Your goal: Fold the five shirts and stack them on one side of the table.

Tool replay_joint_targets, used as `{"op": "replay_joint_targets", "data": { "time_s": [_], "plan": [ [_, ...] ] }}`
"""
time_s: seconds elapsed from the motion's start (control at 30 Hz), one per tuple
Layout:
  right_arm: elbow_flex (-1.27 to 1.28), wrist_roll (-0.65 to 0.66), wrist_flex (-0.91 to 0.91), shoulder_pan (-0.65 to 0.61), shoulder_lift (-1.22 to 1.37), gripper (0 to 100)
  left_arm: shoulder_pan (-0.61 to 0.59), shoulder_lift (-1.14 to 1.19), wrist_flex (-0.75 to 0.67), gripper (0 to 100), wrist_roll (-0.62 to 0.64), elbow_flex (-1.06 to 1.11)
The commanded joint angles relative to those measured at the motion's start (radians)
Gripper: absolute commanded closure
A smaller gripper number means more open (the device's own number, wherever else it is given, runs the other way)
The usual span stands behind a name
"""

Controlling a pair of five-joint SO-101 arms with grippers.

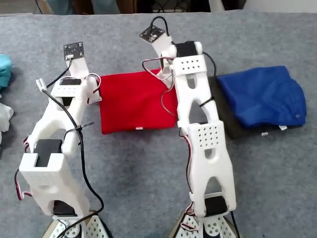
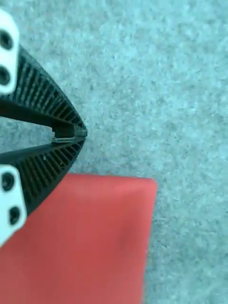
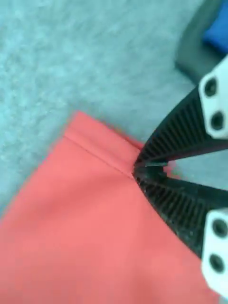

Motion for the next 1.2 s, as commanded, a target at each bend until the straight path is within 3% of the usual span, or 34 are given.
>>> {"op": "replay_joint_targets", "data": {
  "time_s": [0.0, 0.37, 0.7, 0.97, 1.17],
  "plan": [
    [-0.143, 0.003, 0.104, 0.017, -0.008, 98.4, 0.008, -0.006, -0.008, 97, 0.011, -0.050],
    [-0.148, 0.003, 0.104, 0.094, -0.151, 98.3, 0.005, -0.008, -0.008, 97, 0.006, -0.047],
    [-0.157, 0.005, -0.052, -0.006, -0.004, 98.1, -0.001, -0.011, -0.006, 97, 0.006, -0.044],
    [-0.159, 0.009, -0.058, -0.044, 0.021, 76.4, -0.054, -0.015, -0.006, 97, 0.011, -0.051],
    [-0.239, 0.011, -0.002, -0.018, -0.001, 83.2, -0.058, -0.017, -0.006, 97, 0.012, -0.067]
  ]
}}
